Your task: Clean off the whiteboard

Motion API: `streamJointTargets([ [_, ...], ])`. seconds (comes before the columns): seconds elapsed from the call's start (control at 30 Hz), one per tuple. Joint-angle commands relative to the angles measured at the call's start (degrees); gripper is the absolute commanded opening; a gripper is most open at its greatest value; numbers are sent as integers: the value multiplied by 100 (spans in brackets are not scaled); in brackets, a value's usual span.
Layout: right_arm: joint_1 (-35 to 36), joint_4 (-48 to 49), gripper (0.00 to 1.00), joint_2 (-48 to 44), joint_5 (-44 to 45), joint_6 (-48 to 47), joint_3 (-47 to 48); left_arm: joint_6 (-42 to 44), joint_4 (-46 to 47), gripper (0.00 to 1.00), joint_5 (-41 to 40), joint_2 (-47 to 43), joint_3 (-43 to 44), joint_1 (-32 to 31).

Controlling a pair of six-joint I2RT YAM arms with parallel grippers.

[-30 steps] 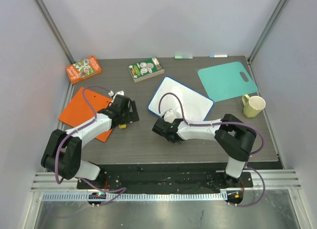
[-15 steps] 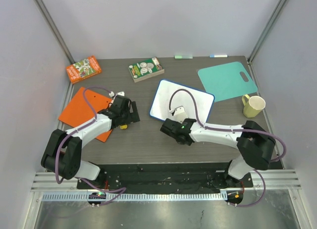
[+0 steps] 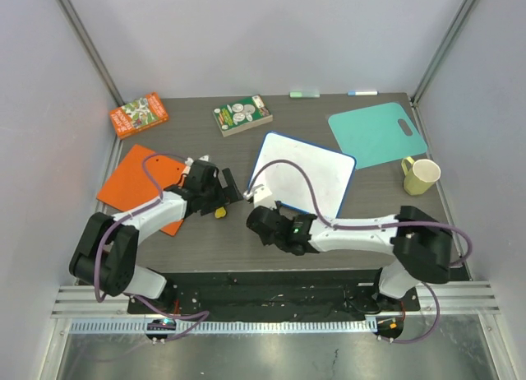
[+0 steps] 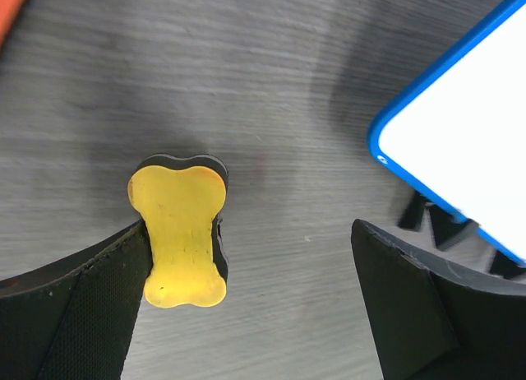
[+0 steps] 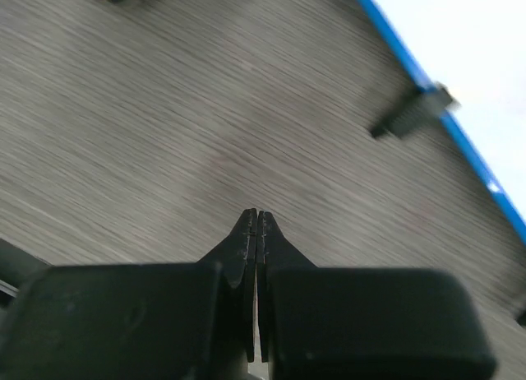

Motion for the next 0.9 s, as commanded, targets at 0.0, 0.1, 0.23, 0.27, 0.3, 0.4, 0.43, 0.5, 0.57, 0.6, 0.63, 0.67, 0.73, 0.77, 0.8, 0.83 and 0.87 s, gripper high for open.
streamJointTargets([
  [0.0, 225, 1095, 1, 776, 61, -164, 673, -825, 274, 100, 457, -199, -178, -69],
  [0.1, 304, 1499, 1, 1024, 105, -147, 885, -1133, 248, 100, 624, -445, -284, -60],
  [0.23, 331, 2378, 1, 806, 237, -112, 570, -1309, 72, 100, 562, -648, -337, -60],
  [0.27, 340, 2632, 1, 761, 272, -147, 517, -1362, 98, 100, 641, -630, -363, -60],
  [0.3, 349, 2721, 1, 700, 342, -182, 438, -1510, 273, 100, 755, -621, -389, -60],
  [0.4, 401, 3099, 1, 621, 369, -375, 341, -1792, 633, 100, 1168, -463, -539, -69],
  [0.43, 419, 3283, 1, 586, 334, -410, 306, -1845, 670, 100, 1195, -428, -548, -78],
  [0.5, 436, 3389, 1, 594, 247, -446, 288, -1942, 862, 100, 1283, -358, -600, -87],
  [0.57, 437, 3364, 1, 734, 229, -437, 358, -2004, 986, 100, 1440, -323, -636, -87],
  [0.6, 428, 3337, 1, 822, 211, -419, 445, -2047, 1056, 100, 1485, -314, -644, -87],
  [0.63, 428, 3250, 1, 901, 133, -419, 507, -2126, 1196, 100, 1537, -322, -662, -87],
  [0.67, 436, 3215, 1, 1076, 88, -402, 551, -2144, 1215, 100, 1573, -340, -662, -87],
  [0.73, 454, 3153, 1, 1174, 201, -262, 578, -2136, 1145, 100, 1468, -506, -671, -78],
  [0.77, 463, 3127, 1, 1226, 272, -174, 552, -2110, 1101, 100, 1398, -568, -671, -69],
  [0.8, 472, 3083, 1, 1244, 368, -121, 473, -2092, 1092, 100, 1328, -716, -671, -43],
  [0.83, 463, 3065, 1, 1244, 439, -16, 394, -2083, 1092, 100, 1344, -770, -671, -25],
  [0.87, 472, 3065, 1, 1236, 552, 28, 324, -2066, 1101, 100, 1397, -832, -680, 1],
])
